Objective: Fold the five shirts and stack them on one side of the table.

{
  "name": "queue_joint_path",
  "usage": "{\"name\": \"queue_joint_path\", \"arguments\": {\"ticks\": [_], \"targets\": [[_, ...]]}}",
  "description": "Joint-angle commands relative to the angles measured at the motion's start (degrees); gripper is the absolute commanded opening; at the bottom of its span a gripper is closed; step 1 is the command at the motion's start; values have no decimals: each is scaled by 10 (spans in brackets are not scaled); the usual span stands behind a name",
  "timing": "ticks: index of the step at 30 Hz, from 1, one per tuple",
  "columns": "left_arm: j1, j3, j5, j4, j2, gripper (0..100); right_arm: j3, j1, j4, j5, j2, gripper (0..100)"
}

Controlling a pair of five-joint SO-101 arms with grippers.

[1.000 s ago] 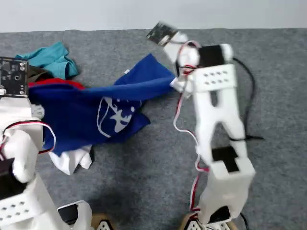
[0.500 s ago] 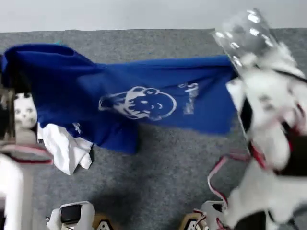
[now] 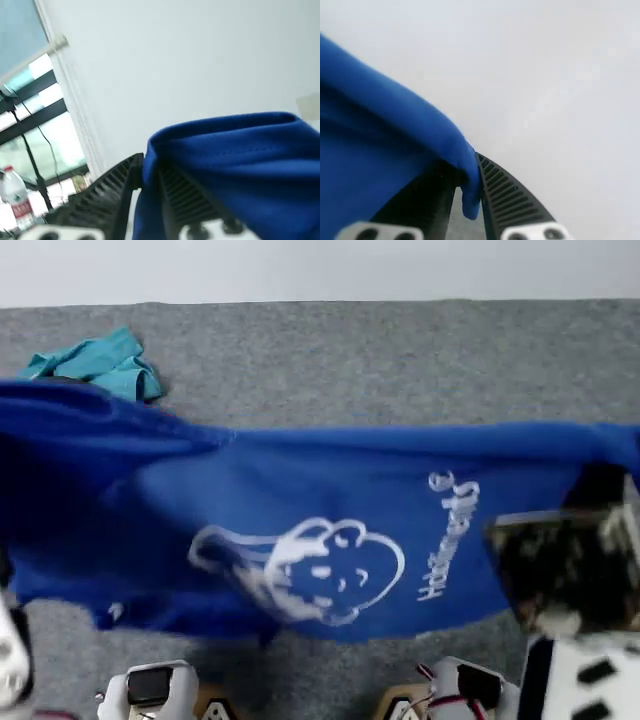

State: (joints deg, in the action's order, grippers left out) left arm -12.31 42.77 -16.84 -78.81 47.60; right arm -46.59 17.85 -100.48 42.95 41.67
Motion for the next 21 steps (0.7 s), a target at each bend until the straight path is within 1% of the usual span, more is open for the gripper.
{"name": "queue_joint_path", "arguments": {"ticks": [1,5,8,10,13,16,18,21], "targets": [[-3,30,-28,12,-3,4,5,46,-20,21,4,10],[-2,0,-34,12,-7,4,26,55,-19,25,2,10],[-3,-89,-42,18,-8,4,52,56,-7,25,-13,10],[-3,-145,-55,43,-2,3,52,57,9,28,-15,10],[-1,-124,-55,107,29,3,39,56,18,40,2,10],[0,-100,-55,139,63,3,45,56,2,50,7,10],[0,-110,-55,118,74,3,61,56,-9,49,9,10],[-2,-166,-61,39,75,3,72,56,-9,48,13,10]]}}
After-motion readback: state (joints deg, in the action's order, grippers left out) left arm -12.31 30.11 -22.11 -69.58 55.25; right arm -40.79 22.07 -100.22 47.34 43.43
